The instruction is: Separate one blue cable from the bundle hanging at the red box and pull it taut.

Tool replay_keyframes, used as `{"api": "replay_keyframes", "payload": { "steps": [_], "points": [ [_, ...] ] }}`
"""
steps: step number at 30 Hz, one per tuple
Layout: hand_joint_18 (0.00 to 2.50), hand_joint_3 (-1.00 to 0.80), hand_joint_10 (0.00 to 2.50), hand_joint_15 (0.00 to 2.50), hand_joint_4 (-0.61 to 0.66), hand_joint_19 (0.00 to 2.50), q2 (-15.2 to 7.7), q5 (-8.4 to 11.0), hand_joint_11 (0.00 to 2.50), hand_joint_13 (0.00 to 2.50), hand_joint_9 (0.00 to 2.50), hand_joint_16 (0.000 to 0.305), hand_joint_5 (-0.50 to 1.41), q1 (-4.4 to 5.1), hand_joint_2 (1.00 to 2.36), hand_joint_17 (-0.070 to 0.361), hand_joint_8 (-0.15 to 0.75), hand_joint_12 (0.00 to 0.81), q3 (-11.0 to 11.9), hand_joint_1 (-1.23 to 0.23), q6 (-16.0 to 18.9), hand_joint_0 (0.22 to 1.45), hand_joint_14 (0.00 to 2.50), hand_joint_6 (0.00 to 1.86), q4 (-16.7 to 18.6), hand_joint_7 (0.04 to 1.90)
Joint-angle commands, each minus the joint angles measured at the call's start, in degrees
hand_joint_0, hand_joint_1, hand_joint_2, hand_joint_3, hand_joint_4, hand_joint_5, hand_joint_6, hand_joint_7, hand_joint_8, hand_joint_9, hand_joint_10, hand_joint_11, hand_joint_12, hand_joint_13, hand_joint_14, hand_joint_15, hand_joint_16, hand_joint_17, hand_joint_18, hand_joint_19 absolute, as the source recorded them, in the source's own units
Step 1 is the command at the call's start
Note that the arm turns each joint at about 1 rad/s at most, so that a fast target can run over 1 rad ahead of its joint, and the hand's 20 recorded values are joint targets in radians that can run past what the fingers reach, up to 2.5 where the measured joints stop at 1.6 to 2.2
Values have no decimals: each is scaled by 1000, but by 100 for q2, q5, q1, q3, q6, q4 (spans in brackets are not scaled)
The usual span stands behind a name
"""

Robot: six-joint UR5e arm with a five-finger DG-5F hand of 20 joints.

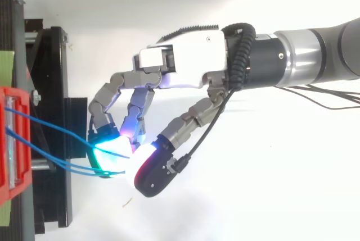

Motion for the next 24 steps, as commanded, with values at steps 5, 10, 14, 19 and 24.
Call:
{"api": "replay_keyframes", "payload": {
  "steps": [5, 10, 14, 19, 24],
  "points": [
    [939, -473, 16, 613, 110, 634, 0, 8, 1004, 1043, 1061, 43, -193, 0, 1003, 97, 366, 387, -1, -935, 3, 822, 20, 909, 0, 958],
    [963, -500, 18, 604, 131, 610, 0, 8, 1006, 1052, 1086, 43, -178, 0, 1000, 96, 372, 384, -1, -946, 3, 791, 20, 915, 0, 988],
    [968, -500, 17, 604, 142, 613, 0, 0, 1015, 1058, 1112, 42, -166, 0, 1000, 94, 377, 385, -10, -951, -6, 733, 22, 916, 0, 1014],
    [967, -500, 17, 613, 136, 633, 0, 8, 1005, 1069, 1138, 42, -148, 0, 1000, 94, 382, 387, -1, -912, 3, 655, 22, 902, 0, 1034],
    [983, -500, 18, 617, 143, 657, 0, 8, 991, 1088, 1170, 42, -140, 0, 1000, 95, 386, 387, -10, -815, 3, 610, 20, 879, 0, 1064]
  ]
}}
